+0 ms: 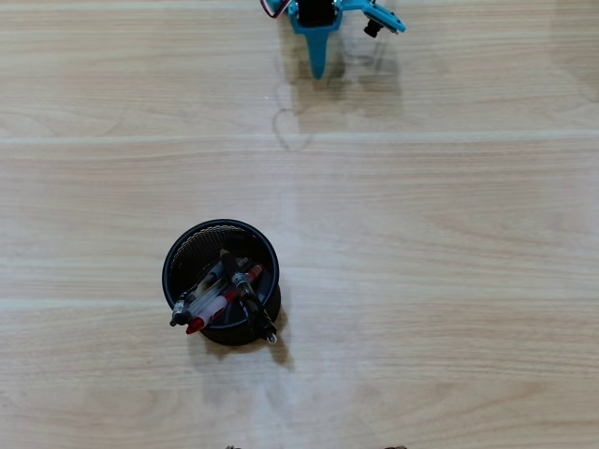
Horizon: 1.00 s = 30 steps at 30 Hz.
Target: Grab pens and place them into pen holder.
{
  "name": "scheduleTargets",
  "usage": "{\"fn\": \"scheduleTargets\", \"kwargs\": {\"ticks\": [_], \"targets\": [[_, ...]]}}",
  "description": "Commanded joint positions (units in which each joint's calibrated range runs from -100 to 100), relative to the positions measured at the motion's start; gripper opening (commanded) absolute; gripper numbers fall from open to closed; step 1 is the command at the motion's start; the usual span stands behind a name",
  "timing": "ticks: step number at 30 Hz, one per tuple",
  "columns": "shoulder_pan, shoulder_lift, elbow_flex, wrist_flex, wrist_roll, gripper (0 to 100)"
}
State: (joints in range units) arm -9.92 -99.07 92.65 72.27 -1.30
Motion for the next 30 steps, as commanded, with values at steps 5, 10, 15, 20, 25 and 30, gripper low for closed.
{"fn": "scheduleTargets", "kwargs": {"ticks": [5, 10, 15, 20, 25, 30], "targets": [[0.7, -0.3, -0.2, 2.1, -0.5, 2], [0.7, -0.3, -0.2, 2.1, -0.5, 2], [0.7, -0.3, -0.2, 2.1, -0.5, 2], [0.7, -0.3, -0.2, 2.1, -0.5, 2], [0.7, -0.3, -0.2, 2.1, -0.5, 2], [0.7, -0.3, -0.2, 2.1, -0.5, 2]]}}
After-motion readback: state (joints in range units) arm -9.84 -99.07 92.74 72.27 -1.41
